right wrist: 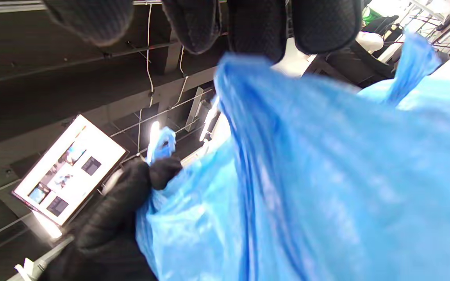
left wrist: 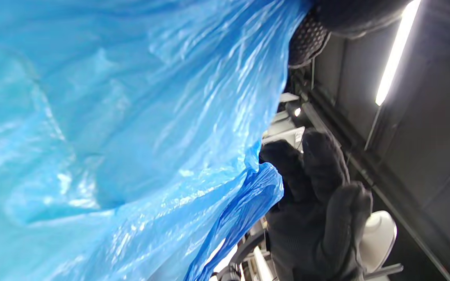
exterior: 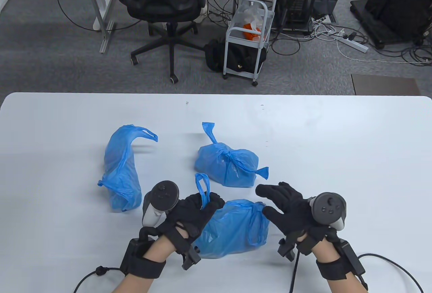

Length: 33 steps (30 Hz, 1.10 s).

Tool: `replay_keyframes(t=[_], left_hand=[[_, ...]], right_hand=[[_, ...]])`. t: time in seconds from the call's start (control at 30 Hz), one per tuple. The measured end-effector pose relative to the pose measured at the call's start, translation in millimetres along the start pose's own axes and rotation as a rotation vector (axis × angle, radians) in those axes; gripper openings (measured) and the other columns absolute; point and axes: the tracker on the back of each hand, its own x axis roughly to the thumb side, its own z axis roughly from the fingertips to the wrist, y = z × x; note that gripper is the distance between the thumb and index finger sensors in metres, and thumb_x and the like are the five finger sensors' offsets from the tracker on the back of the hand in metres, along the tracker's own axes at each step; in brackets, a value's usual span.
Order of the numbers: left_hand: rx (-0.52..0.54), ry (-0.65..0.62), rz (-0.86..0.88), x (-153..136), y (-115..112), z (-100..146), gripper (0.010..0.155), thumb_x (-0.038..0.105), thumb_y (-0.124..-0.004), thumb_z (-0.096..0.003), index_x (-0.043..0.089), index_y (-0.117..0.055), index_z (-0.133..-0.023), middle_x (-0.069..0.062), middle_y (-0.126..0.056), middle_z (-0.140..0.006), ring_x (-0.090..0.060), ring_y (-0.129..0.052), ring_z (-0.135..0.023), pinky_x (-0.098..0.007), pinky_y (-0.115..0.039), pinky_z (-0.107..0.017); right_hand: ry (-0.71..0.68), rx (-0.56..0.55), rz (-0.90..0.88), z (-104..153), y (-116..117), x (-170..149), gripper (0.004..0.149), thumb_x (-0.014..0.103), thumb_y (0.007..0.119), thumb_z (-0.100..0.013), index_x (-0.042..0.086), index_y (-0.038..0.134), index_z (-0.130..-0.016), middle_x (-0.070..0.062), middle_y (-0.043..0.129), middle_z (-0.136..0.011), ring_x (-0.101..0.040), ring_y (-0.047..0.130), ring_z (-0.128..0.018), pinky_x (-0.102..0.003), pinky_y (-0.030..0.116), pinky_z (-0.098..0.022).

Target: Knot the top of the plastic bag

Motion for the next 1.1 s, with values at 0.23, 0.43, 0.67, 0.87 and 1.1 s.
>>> replay_keyframes(t=[0.23,0.43,0.67,0.87,1.1], left_hand=[[0.015,-0.057,-0.111,-2,1,4,0.039,0.055,-0.065,-0.0441,0.034,-0.063,-0.077,0.011,-0.075,-0.089,-0.032,-0.06,-0.103,-0.063,-0.039,-0.076],[0.013,-0.101,-0.124,0,-3,0,0.039,0.054,-0.066,-0.0441,0.034,-0.064,-0.077,0.011,-0.075,-0.089,-0.031,-0.061,-0.102,-0.063,-0.039,-0.076],[0.035,-0.114,-0.116,-3,2,1,0.038,0.054,-0.066,-0.0441,0.033,-0.064,-0.076,0.011,-0.076,-0.088,-0.031,-0.061,-0.102,-0.063,-0.04,-0.076],[0.051,-0.109,-0.065,-9,7,2,0.038,0.054,-0.064,-0.0445,0.033,-0.065,-0.076,0.01,-0.076,-0.087,-0.03,-0.062,-0.101,-0.064,-0.039,-0.075],[0.048,-0.124,-0.06,-11,11,5,0.038,0.054,-0.063,-0.0448,0.032,-0.065,-0.076,0.009,-0.076,-0.087,-0.03,-0.062,-0.101,-0.063,-0.04,-0.075]], right_hand=[[-0.116,0.221,0.297,0,0,10,0.07,0.023,0.093,-0.041,0.033,0.055,-0.099,-0.014,0.05,-0.11,-0.057,0.041,-0.099,-0.074,0.018,-0.065],[-0.152,0.266,0.537,-2,41,20,0.091,0.027,0.099,-0.037,0.035,0.034,-0.101,-0.011,0.045,-0.111,-0.056,0.033,-0.101,-0.074,0.002,-0.063],[-0.238,0.134,0.642,-10,51,20,0.056,0.03,0.094,-0.04,0.024,0.072,-0.091,-0.005,0.077,-0.074,-0.042,0.074,-0.072,-0.071,0.028,-0.065],[-0.172,0.009,0.325,-6,36,14,0.04,0.043,0.086,-0.042,0.027,0.087,-0.079,-0.007,0.083,-0.08,-0.046,0.076,-0.077,-0.072,0.033,-0.064],[-0.015,-0.074,-0.178,-3,29,1,0.038,0.044,0.083,-0.044,0.024,0.089,-0.077,-0.01,0.086,-0.083,-0.047,0.08,-0.076,-0.071,0.038,-0.063]])
